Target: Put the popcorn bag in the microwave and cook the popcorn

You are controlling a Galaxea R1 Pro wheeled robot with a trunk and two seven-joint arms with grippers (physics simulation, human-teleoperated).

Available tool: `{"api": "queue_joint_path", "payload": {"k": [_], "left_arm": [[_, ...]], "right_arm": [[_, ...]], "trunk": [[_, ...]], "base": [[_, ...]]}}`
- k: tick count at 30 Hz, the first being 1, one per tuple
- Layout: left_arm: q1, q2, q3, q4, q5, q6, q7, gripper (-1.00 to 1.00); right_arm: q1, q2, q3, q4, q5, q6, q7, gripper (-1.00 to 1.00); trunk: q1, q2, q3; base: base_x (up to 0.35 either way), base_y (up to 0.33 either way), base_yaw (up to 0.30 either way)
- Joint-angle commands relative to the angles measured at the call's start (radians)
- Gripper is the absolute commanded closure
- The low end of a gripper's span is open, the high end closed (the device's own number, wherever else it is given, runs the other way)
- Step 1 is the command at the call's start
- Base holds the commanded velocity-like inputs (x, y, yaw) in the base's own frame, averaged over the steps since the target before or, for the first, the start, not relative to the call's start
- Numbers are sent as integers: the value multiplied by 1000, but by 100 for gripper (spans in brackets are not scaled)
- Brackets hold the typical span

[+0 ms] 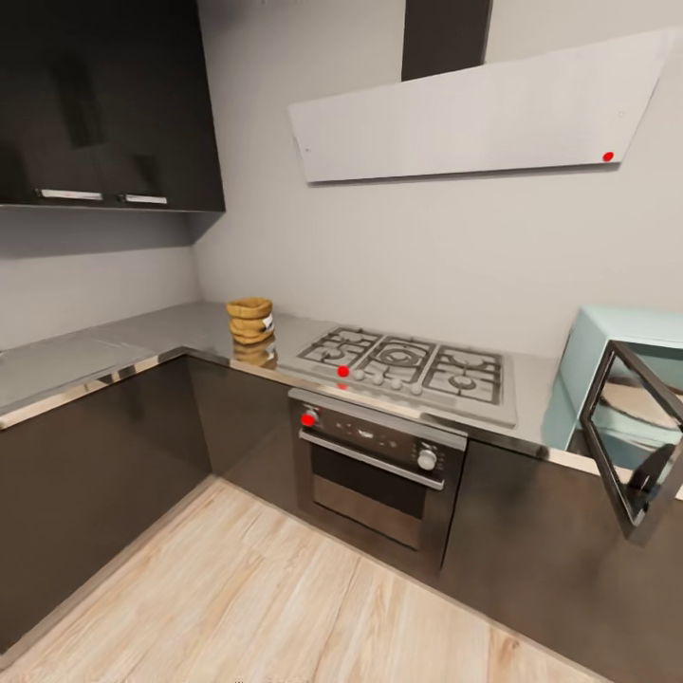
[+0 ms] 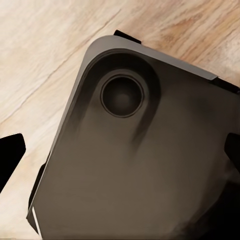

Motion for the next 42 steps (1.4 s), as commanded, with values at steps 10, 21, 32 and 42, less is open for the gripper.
{"api": "queue_joint_path", "payload": {"k": [10, 21, 32, 42], "left_arm": [[0, -1, 6, 0, 1, -2, -1, -100], [0, 0, 6, -1, 1, -1, -1, -100], [0, 0, 7, 0, 2, 0, -1, -100], [0, 3, 1, 1, -2, 8, -13, -100]], "right_arm": [[-1, -1, -8, 4, 9, -7, -36, -100], [-1, 2, -8, 5, 9, -7, -35, -100], [-1, -2, -8, 3, 10, 1, -21, -100], [-1, -3, -8, 3, 12, -3, -20, -100]], "trunk": [[0, -1, -1], [0, -1, -1], [0, -1, -1], [0, -1, -1]], "base": [[0, 0, 280], [0, 0, 263], [0, 0, 11], [163, 21, 0]]}}
